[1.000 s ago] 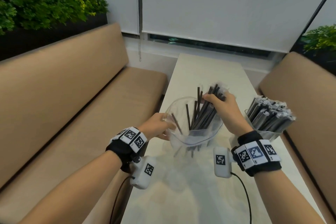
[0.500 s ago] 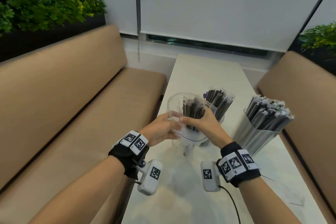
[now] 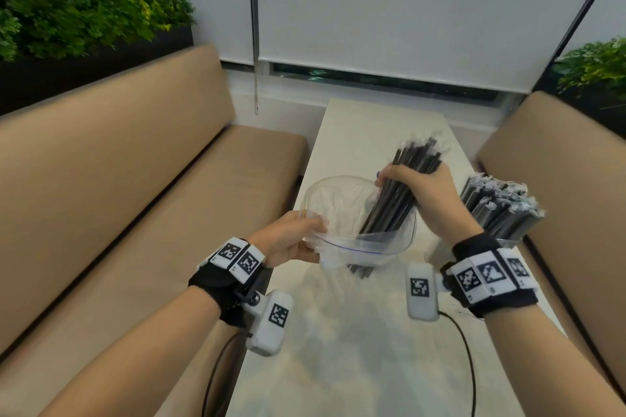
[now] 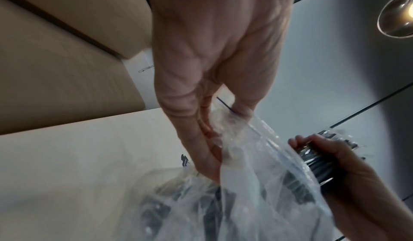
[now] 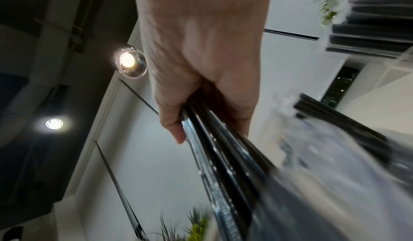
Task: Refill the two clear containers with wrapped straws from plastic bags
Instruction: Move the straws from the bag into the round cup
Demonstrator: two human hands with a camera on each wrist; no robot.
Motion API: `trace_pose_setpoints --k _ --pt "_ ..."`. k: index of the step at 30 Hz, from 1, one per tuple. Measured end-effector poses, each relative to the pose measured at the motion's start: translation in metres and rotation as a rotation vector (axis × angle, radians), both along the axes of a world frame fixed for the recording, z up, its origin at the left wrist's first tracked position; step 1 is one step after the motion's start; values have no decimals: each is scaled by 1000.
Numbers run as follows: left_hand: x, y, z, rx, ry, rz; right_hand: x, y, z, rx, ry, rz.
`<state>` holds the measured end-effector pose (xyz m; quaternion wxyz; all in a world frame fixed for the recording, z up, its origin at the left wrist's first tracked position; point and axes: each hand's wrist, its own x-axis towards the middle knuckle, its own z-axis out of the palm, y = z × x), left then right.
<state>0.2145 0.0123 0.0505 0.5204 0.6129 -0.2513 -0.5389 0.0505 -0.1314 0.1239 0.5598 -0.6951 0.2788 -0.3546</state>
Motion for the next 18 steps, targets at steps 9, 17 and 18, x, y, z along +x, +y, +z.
trace_pose_setpoints --k 9,17,18 --pt "-6 22 -37 219 136 36 -34 -34 105 162 -457 -154" --pt "-7 43 -68 397 0 37 -2 -54 90 -95 -186 -392" --pt "1 52 -73 378 -27 77 3 -59 79 -96 -138 -400"
